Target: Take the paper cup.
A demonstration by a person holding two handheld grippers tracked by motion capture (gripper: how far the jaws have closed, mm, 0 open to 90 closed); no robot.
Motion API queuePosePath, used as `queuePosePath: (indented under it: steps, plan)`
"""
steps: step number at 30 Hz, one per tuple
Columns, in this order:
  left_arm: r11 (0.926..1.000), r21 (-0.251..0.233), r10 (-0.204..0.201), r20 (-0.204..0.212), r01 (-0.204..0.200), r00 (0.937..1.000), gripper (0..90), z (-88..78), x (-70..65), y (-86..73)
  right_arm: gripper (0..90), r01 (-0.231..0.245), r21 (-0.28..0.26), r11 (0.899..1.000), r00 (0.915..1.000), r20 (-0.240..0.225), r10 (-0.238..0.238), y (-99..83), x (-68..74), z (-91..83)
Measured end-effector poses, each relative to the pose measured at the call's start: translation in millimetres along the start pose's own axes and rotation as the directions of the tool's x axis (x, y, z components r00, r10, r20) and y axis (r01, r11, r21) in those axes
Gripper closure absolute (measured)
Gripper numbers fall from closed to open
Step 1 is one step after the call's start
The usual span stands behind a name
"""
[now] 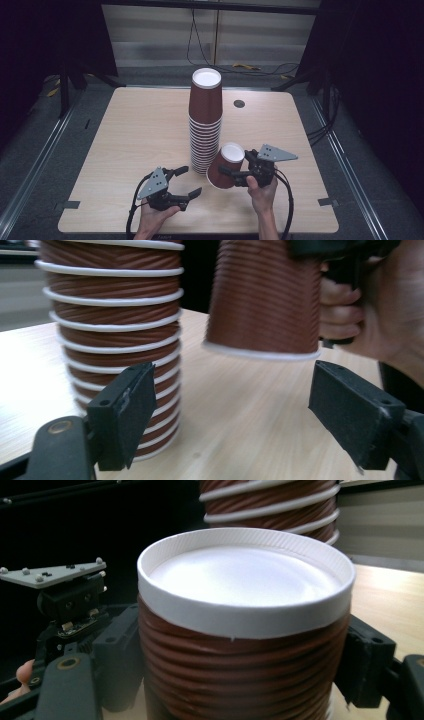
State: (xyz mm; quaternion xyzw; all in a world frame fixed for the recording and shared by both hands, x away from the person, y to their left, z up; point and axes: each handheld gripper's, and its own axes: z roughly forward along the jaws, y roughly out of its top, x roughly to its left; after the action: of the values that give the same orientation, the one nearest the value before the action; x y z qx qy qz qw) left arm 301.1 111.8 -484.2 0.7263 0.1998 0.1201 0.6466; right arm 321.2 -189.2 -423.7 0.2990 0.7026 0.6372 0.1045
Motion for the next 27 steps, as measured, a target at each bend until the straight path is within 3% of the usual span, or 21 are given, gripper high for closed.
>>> queuePosePath:
  steps: [11,15,19,27]
  plan:
    - [0.9989,0.020,0.042,0.050,-0.043,0.9979,15.9,7.5,-5.4,5.0,21.3,0.009,0.029,1.000,0.9988,-0.049,-0.008,-9.4,9.1,11.5]
    - [0.9991,0.014,0.038,0.040,-0.039,0.9985,15.7,13.6,-7.3,3.5,21.3,0.015,0.037,0.999,0.9976,-0.067,-0.013,-10.4,13.0,15.5]
    - [0.9997,0.013,0.020,0.088,-0.021,0.9960,15.1,19.9,-4.5,-1.0,21.4,0.018,0.041,0.999,0.9977,-0.066,-0.015,-11.4,14.5,17.4]
    - [0.9990,0.014,0.040,0.099,-0.042,0.9942,11.7,28.7,-8.0,1.5,21.5,0.009,0.040,0.999,0.9963,-0.086,-0.005,-15.0,15.0,21.6]
